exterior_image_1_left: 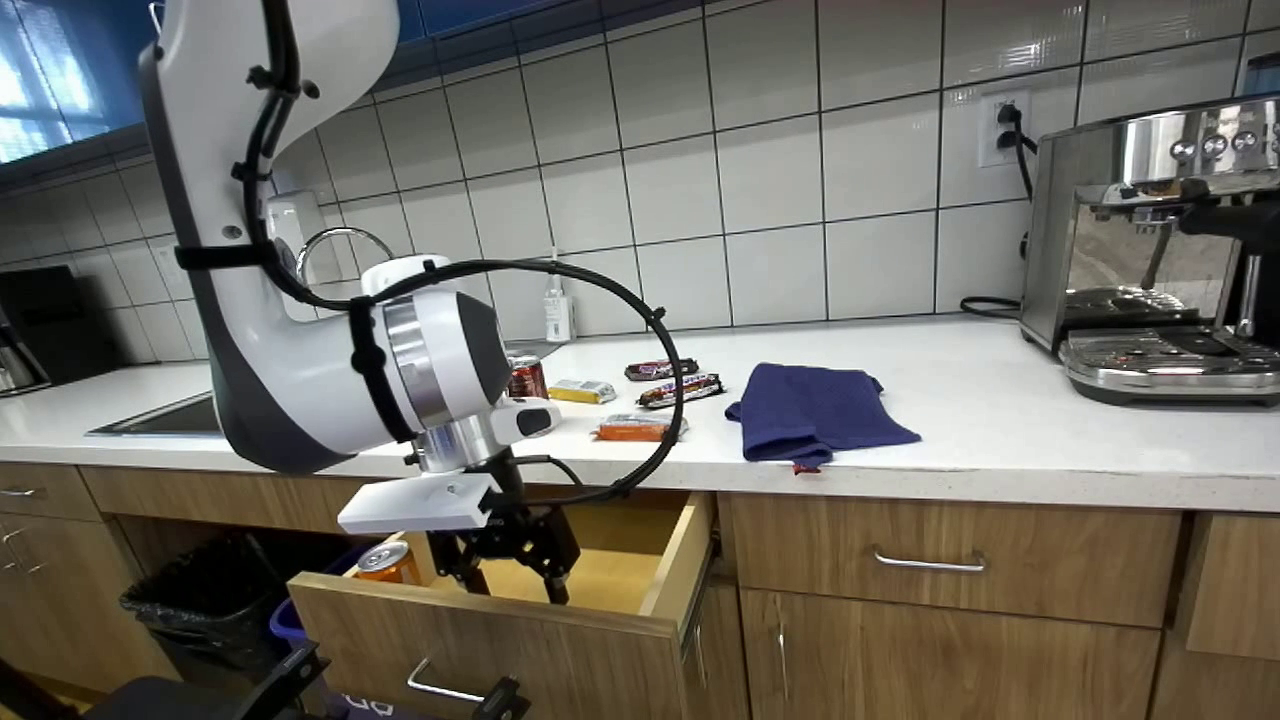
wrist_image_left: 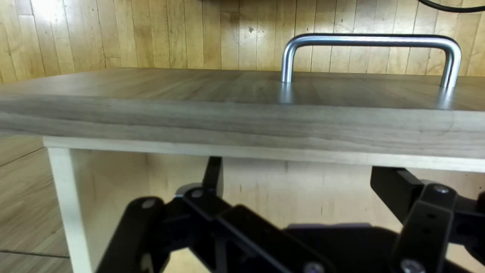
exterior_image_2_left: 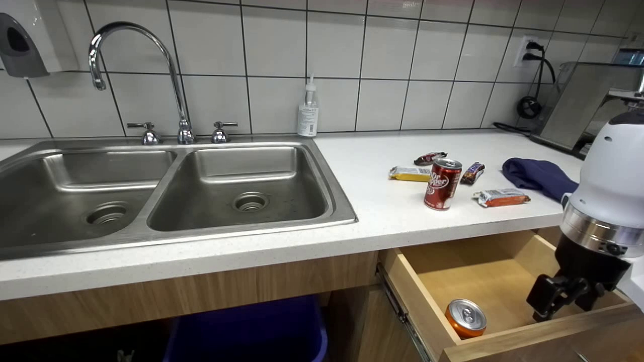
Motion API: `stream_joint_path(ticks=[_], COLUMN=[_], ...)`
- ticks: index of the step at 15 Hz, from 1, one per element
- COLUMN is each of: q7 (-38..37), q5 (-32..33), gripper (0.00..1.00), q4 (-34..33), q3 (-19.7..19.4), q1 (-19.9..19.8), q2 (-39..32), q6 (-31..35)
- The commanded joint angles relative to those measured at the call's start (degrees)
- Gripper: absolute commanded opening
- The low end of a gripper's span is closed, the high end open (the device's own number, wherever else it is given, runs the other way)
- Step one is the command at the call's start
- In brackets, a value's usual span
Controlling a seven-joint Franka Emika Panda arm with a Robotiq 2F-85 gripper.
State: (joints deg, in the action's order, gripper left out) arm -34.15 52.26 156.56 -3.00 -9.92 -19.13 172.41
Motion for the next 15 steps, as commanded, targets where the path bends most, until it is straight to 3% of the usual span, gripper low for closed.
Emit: stream_joint_path(ticks=[1, 15], q7=[1.43, 3.52], q5=[1.80, -0.52], gripper=[1.00, 1.00], q4=[2.57, 4.08], q3=[-0.97, -0.28], q1=[-0.53, -1.68], q2=[2.48, 9.38], q6=[-0.35, -0.80])
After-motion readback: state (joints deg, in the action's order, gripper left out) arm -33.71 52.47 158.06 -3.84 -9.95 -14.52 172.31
